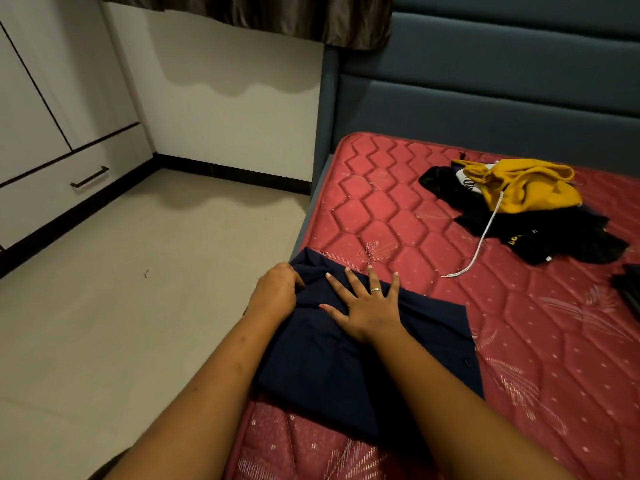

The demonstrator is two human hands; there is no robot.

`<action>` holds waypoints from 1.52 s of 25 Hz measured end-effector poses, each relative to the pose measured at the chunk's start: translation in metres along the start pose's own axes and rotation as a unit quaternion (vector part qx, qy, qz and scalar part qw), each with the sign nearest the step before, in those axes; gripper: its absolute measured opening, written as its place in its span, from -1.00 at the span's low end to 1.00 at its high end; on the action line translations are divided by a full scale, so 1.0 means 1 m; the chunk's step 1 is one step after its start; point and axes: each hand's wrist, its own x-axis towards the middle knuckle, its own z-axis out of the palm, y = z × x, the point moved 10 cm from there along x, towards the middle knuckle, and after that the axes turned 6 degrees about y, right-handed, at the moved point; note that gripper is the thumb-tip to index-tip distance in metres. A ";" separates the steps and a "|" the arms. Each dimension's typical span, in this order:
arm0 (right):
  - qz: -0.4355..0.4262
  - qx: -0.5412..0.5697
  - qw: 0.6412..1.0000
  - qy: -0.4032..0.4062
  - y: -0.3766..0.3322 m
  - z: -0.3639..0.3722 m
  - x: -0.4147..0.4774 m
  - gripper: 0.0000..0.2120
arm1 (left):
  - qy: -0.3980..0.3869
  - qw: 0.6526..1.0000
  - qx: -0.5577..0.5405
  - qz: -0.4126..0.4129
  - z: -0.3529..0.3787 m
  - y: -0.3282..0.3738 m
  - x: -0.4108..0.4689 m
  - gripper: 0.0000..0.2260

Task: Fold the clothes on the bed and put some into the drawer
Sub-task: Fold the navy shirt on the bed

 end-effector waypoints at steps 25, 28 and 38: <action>-0.017 0.521 0.853 -0.019 -0.050 -0.025 -0.001 -0.55 | -0.069 0.923 -0.378 -0.017 -0.023 0.019 -0.028 -0.37; 0.030 0.588 0.808 -0.026 -0.042 -0.017 0.003 -0.66 | -0.136 0.865 -0.482 -0.019 -0.021 0.031 -0.033 -0.37; -0.054 0.220 0.973 0.041 0.015 -0.042 -0.025 -0.58 | 0.151 0.952 0.208 0.164 -0.040 0.062 -0.051 -0.70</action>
